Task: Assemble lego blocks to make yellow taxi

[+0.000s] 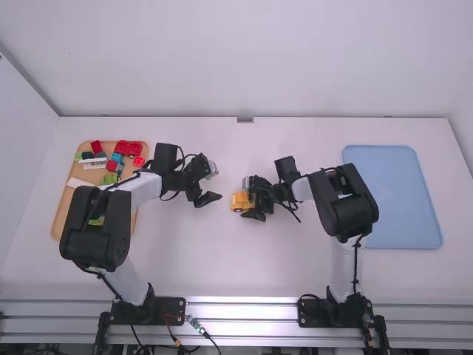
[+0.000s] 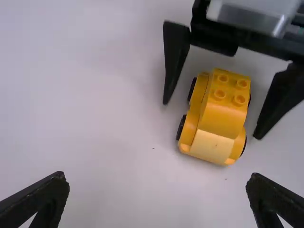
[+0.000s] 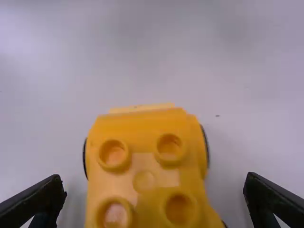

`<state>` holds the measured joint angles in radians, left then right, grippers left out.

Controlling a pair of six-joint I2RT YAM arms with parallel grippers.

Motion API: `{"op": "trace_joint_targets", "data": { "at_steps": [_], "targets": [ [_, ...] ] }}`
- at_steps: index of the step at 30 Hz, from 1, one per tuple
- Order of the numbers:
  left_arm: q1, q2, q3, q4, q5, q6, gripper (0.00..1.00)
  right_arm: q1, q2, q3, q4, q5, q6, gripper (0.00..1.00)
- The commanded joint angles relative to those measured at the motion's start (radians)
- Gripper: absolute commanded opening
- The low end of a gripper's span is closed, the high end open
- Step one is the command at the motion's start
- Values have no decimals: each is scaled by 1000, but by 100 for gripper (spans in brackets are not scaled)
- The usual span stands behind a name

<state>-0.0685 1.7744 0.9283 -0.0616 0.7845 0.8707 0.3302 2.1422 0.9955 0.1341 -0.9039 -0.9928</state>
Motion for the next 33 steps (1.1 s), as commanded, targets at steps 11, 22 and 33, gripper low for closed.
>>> {"op": "trace_joint_targets", "data": {
  "at_steps": [11,22,33],
  "targets": [
    [2,-33,-13,-9,-6,-34,99,-13,17,23,-8,-42,-29,77],
    [-3,-33,-11,-11,-6,-34,99,14,17,18,-10,-7,-29,89],
    [-3,-36,-11,-13,-5,-34,99,16,17,12,-11,14,-25,51]
  ]
}}
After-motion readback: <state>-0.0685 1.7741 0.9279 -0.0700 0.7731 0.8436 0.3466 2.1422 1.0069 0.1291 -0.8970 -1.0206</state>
